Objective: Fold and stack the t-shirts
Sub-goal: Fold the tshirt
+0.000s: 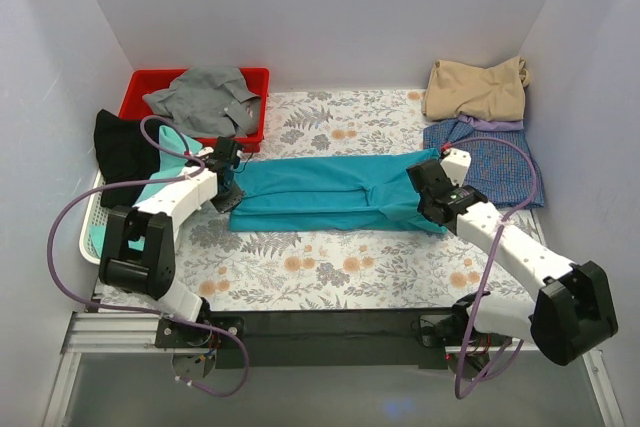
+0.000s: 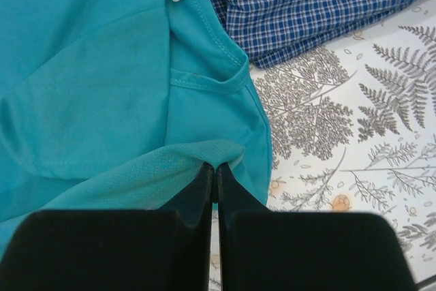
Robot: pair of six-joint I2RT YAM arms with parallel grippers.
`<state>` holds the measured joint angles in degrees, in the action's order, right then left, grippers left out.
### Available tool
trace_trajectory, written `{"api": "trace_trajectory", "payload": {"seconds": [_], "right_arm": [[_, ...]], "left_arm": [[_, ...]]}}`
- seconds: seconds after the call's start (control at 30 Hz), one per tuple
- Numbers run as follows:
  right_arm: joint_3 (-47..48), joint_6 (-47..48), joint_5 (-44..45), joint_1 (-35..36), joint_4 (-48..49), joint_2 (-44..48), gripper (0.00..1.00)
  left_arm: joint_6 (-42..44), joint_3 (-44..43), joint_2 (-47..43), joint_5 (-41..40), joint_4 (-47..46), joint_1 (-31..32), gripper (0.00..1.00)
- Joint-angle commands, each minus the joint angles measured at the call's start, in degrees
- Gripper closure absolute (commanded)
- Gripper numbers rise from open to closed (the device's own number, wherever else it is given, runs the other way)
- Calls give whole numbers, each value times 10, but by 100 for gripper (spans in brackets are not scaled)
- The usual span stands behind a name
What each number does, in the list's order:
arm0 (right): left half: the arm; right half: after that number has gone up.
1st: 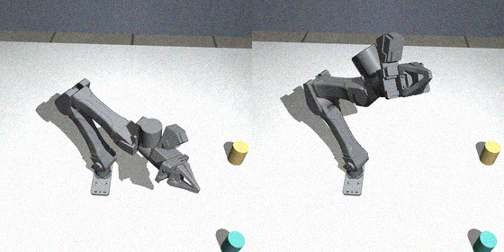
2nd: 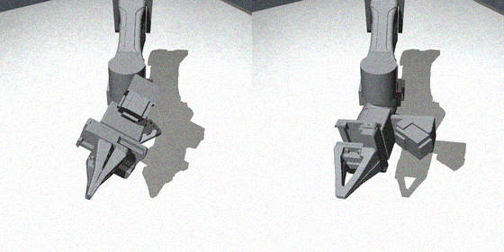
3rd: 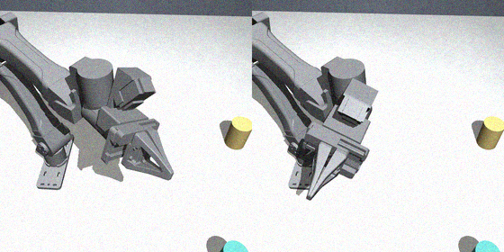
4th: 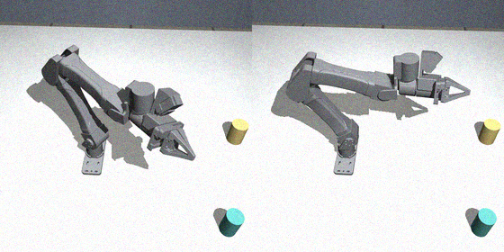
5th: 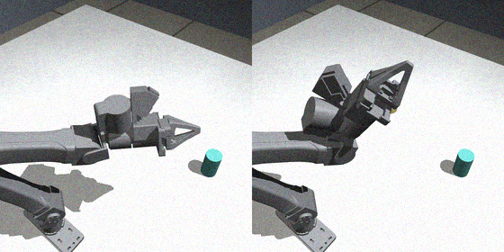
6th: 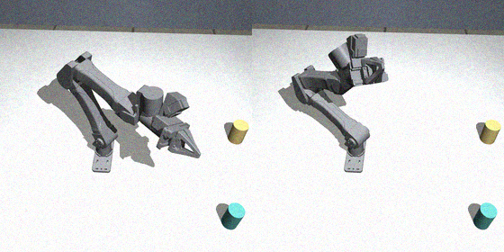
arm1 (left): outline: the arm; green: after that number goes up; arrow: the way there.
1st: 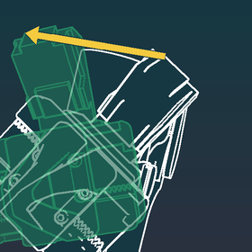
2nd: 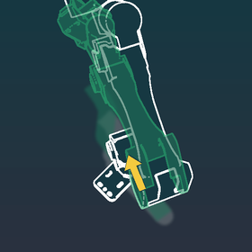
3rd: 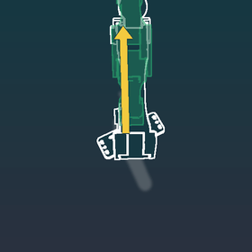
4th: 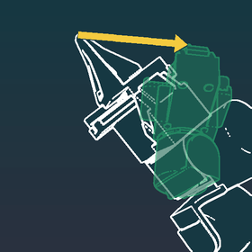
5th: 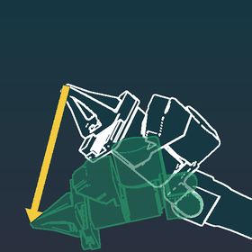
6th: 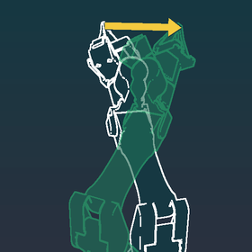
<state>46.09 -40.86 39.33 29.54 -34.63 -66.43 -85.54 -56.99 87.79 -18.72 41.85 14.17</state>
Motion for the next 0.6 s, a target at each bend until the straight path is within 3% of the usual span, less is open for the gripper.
{"api": "trace_trajectory", "payload": {"seconds": [0.0,0.27,0.33,0.37,0.4,0.43,0.5,0.57], "right_arm": [[9,51,-9,-14,77,-34,99],[37,97,-7,-26,134,-92,99],[44,115,-14,-29,141,-105,87],[45,126,-14,-29,149,-108,78],[46,140,-11,-31,157,-112,53],[46,153,-9,-30,166,-111,47],[52,176,-16,-30,204,-101,43],[57,205,-26,-30,229,-89,42]], "left_arm": [[13,-19,20,-36,-24,-13,100],[43,-53,84,-40,-61,-24,100],[56,-65,101,-18,-71,-26,99],[60,-68,106,-12,-71,-27,70],[60,-69,112,1,-75,-27,54],[62,-69,113,7,-79,-27,47],[62,-72,114,11,-84,-27,36],[70,-83,107,16,-83,-27,34]]}}
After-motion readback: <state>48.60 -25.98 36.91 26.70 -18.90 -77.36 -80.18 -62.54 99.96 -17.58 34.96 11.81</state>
